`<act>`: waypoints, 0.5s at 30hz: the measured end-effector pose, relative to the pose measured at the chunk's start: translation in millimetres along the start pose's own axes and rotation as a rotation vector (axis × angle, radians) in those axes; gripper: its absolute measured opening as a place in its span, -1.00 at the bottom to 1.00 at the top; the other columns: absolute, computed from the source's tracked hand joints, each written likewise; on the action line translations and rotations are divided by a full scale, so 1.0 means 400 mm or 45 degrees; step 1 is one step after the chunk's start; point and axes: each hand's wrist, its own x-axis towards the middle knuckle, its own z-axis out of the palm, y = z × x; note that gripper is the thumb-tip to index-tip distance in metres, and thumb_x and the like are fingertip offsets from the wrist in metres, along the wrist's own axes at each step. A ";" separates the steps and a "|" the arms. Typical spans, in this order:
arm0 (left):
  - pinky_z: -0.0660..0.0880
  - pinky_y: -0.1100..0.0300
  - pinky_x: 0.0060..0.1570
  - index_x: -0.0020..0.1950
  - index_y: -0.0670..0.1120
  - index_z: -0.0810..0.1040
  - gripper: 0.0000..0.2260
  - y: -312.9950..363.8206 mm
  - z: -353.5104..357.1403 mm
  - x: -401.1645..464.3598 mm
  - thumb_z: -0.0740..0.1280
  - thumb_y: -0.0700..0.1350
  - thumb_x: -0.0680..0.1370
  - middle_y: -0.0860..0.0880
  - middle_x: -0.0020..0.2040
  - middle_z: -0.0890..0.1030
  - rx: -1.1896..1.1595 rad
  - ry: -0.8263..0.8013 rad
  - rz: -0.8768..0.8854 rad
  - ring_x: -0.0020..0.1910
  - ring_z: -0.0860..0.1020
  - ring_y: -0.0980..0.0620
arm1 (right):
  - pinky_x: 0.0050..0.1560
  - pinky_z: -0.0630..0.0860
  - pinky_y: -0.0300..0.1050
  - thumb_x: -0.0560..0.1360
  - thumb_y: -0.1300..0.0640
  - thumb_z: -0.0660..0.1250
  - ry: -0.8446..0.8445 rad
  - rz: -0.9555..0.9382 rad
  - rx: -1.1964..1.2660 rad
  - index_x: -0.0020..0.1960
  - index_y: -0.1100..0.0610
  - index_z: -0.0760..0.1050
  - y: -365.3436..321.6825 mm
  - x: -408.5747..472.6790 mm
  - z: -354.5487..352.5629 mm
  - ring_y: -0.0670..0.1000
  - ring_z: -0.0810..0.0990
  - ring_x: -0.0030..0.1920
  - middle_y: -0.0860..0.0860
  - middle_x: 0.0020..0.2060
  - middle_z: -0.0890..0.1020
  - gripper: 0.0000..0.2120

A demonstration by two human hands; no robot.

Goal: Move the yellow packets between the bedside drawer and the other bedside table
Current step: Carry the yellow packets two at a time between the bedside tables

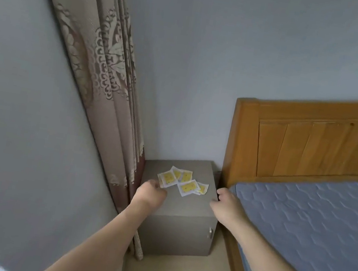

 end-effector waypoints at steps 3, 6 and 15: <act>0.38 0.24 -0.05 0.22 -0.16 0.53 -0.74 0.009 -0.003 0.183 0.26 -0.10 0.58 -0.02 -0.05 0.51 -0.010 0.014 -0.143 -0.04 0.47 -0.04 | -0.35 0.32 -0.14 0.48 0.15 0.24 -0.035 0.081 0.060 -0.26 0.11 0.46 -0.028 0.209 0.029 0.11 0.55 -0.22 0.03 -0.31 0.54 -0.85; 0.41 0.21 -0.07 0.18 -0.14 0.54 -0.70 0.022 -0.010 0.362 0.32 -0.02 0.51 -0.06 -0.03 0.54 -0.051 -0.010 -0.229 -0.04 0.51 -0.07 | -0.46 0.20 -0.18 0.45 0.20 0.25 -0.084 0.250 0.193 -0.36 0.09 0.33 -0.060 0.398 0.076 0.04 0.42 -0.39 -0.01 -0.42 0.40 -0.77; 0.35 0.21 -0.39 -0.03 -0.18 0.56 -0.83 -0.142 0.292 1.050 0.32 -0.09 0.50 -0.07 -0.23 0.53 -0.091 -0.131 -0.429 -0.31 0.49 -0.06 | 0.04 0.52 0.01 0.50 0.18 0.33 -0.085 1.134 1.123 -0.05 0.17 0.42 0.045 0.962 0.397 0.12 0.44 -0.10 0.12 -0.13 0.47 -0.89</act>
